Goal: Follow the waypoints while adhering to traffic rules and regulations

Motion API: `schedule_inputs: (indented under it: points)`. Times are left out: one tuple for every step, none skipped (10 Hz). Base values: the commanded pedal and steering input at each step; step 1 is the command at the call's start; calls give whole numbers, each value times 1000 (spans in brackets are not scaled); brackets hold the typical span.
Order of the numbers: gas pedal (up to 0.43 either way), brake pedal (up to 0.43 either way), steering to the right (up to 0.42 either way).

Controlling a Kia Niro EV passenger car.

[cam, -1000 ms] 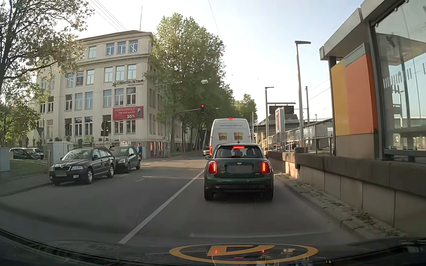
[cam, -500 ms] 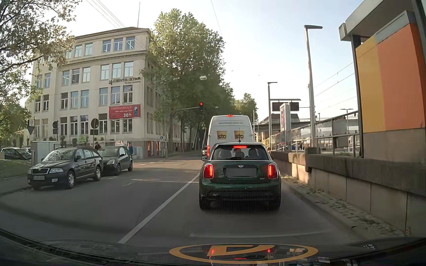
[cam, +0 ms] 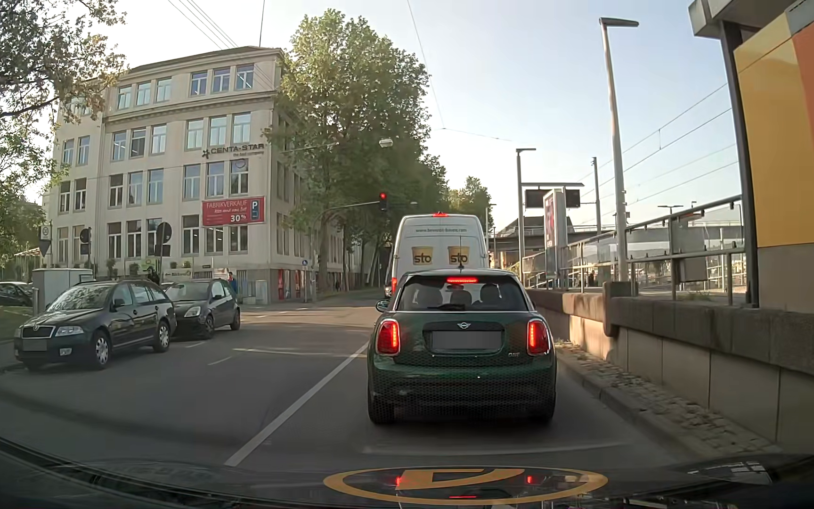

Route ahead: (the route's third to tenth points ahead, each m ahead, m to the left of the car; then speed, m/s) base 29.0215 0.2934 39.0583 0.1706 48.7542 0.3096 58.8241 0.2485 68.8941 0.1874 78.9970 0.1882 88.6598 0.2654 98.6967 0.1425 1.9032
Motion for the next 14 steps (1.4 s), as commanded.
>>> schedule_inputs:
  points:
    - [0,244,0]
    - [0,244,0]
    - [0,250,-1]
    - [0,250,-1]
    - [0,250,-1]
    - [0,250,-1]
    - [0,250,-1]
    - [0,250,-1]
    - [0,250,-1]
    - [0,244,-1]
    - [0,238,-1]
    - [0,226,-1]
    - [0,220,-1]
    - [0,220,-1]
